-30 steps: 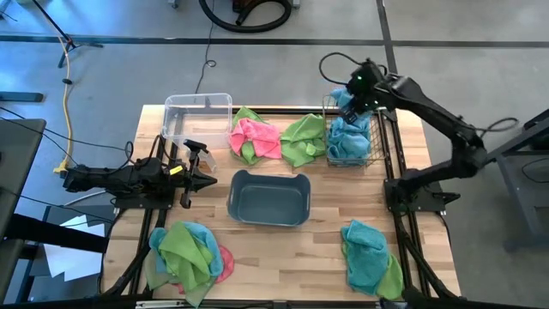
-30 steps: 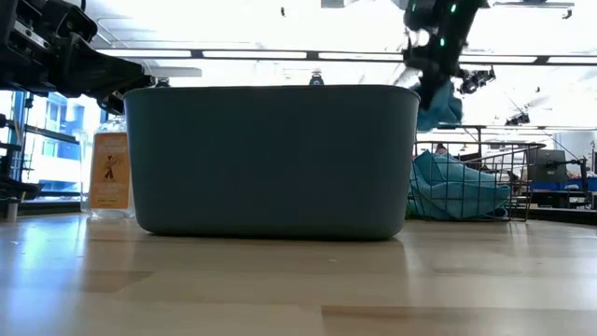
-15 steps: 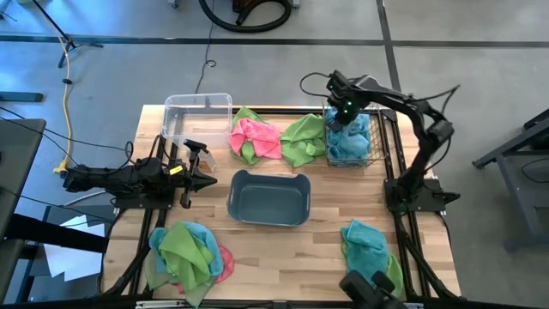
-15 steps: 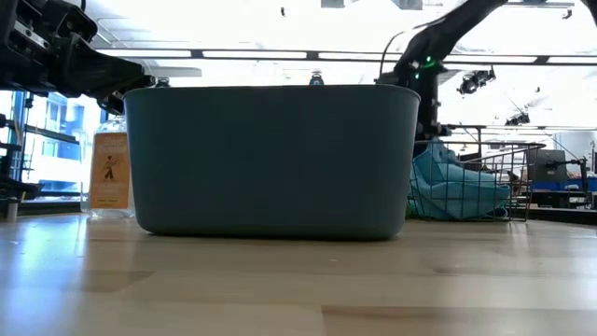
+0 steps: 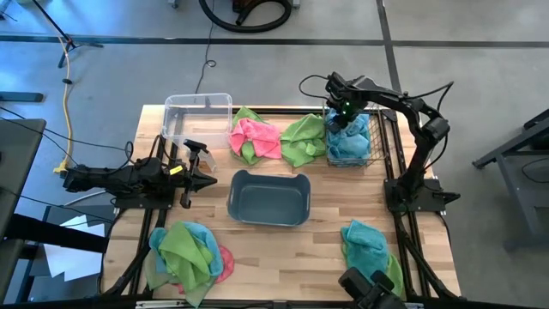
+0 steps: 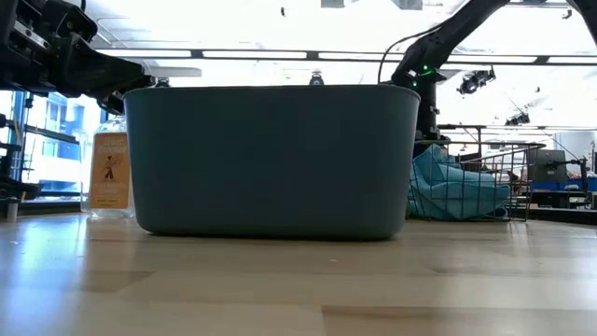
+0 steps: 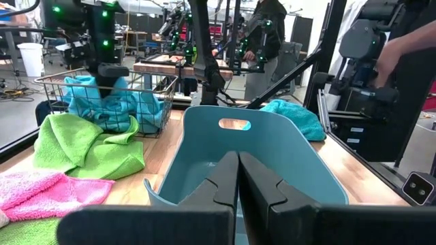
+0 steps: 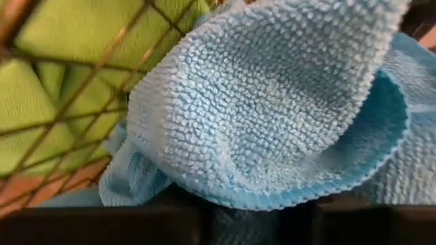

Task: Sort microfiber towel by color & place in baskets
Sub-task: Put the blue microfiber cloth into the gold wire basket, then put the green microfiber cloth into the transparent bin

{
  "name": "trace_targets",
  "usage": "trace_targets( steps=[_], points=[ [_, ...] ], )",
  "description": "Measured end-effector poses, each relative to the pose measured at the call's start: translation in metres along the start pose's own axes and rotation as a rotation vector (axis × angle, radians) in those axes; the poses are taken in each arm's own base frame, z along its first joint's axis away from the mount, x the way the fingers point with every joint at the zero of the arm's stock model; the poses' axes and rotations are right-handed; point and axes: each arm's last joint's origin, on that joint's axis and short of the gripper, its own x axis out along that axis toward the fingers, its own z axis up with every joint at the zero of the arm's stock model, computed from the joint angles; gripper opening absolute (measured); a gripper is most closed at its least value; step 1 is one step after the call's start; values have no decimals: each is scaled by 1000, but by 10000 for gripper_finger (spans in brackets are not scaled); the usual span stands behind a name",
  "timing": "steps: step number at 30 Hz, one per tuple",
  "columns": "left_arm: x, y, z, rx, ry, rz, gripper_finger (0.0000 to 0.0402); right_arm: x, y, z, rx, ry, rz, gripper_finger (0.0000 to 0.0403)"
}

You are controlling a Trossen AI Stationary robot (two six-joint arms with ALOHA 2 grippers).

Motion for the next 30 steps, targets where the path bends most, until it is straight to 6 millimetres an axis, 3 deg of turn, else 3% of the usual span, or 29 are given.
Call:
trace_targets(
  steps=[6, 11, 24, 30],
  points=[
    [0, 0, 0, 0, 0, 0, 0, -12, 2, -8, -90, 11, -34, 219],
    [0, 0, 0, 0, 0, 0, 0, -36, 1, -17, -91, -43, -122, 266],
    [0, 0, 0, 0, 0, 0, 0, -97, 2, -53, -24, -236, -13, 280],
    [0, 0, 0, 0, 0, 0, 0, -137, 5, -75, -5, -456, 113, 280]
  ],
)
